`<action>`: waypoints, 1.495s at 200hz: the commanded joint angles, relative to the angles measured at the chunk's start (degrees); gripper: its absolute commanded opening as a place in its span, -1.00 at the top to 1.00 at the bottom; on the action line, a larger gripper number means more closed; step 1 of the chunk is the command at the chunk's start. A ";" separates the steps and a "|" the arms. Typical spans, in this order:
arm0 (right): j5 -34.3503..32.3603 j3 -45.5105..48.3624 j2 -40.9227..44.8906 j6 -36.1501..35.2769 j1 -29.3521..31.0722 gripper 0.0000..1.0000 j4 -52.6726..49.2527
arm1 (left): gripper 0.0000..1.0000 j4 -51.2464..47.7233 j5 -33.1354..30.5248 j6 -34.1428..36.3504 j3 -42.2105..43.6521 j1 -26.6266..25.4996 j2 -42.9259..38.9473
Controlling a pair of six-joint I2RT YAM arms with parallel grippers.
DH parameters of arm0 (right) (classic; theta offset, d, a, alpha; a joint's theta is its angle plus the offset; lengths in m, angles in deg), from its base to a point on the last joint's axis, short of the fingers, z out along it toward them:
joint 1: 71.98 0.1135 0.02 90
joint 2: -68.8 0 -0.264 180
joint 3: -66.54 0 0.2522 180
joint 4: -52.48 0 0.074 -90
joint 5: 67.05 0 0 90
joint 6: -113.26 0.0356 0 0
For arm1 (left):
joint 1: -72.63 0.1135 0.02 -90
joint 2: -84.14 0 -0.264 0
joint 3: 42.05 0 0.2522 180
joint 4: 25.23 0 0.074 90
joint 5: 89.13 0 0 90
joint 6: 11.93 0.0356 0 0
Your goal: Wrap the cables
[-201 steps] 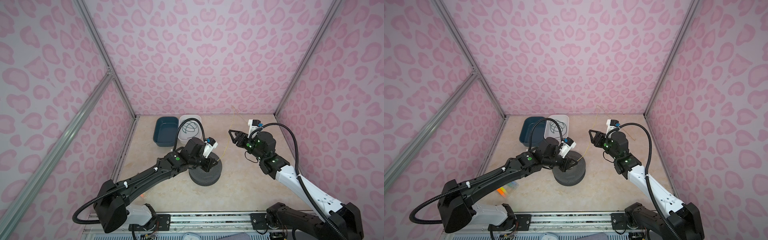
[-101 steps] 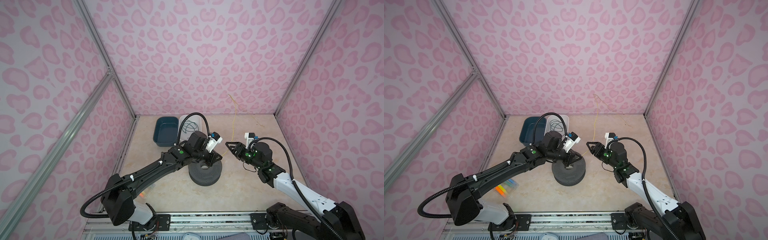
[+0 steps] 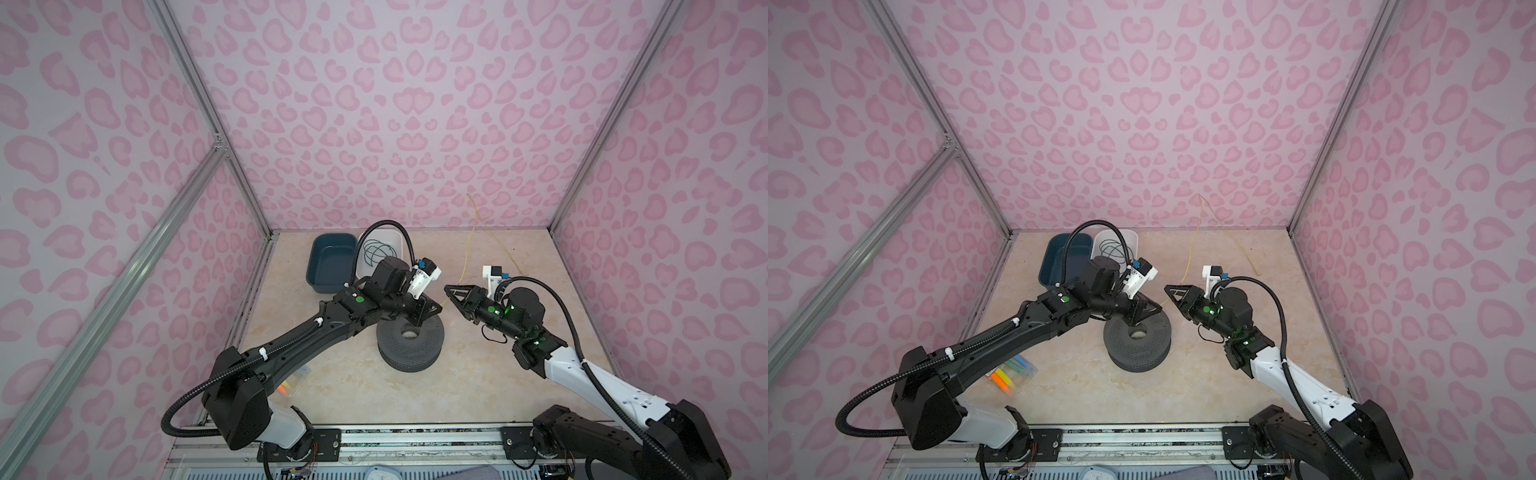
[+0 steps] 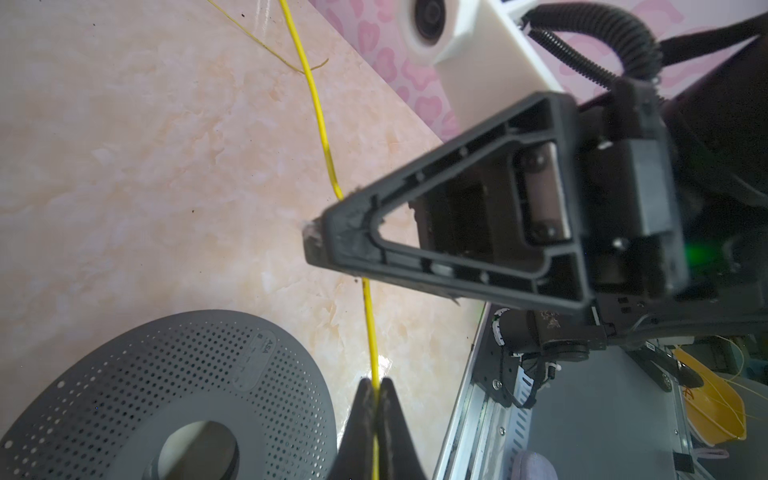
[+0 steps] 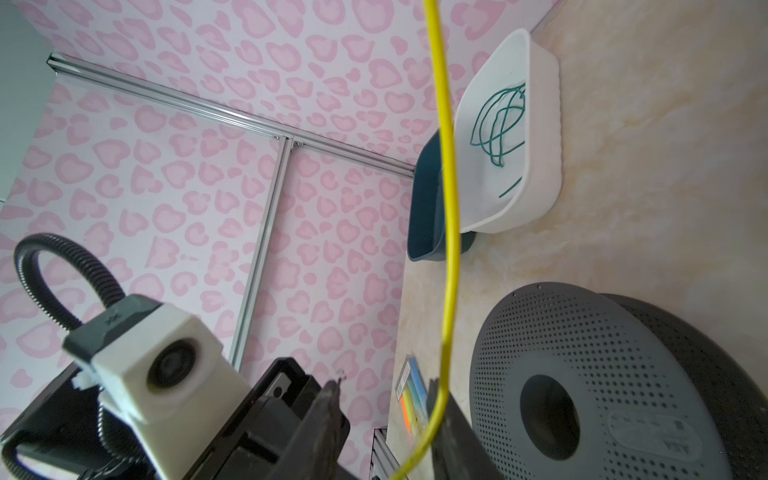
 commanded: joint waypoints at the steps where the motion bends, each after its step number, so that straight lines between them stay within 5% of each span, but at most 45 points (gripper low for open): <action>1: -2.36 -0.14 1.18 -1.28 0.96 0.25 -3.76 | 0.93 2.18 1.56 0.57 -1.14 0.26 0.82; 38: -1.56 -0.87 -0.85 -0.47 1.43 0.54 -1.71 | 0.92 2.65 2.14 0.39 -1.42 0.27 1.49; 63: -0.04 -1.72 -3.26 -0.62 1.60 1.00 -0.17 | 0.93 2.85 3.07 0.10 -1.57 0.24 1.90; 169: -4.83 -1.34 -0.25 -5.83 2.45 1.00 -3.74 | 0.84 1.97 3.83 0.57 -0.47 0.30 0.12; 231: -6.17 -0.31 1.20 -7.25 2.50 1.00 -3.91 | 0.20 1.13 3.76 0.52 -0.55 0.38 -0.72; 299: -7.69 -0.40 3.09 -8.21 2.50 1.00 -5.43 | 0.04 0.53 4.26 1.12 3.17 1.01 -3.57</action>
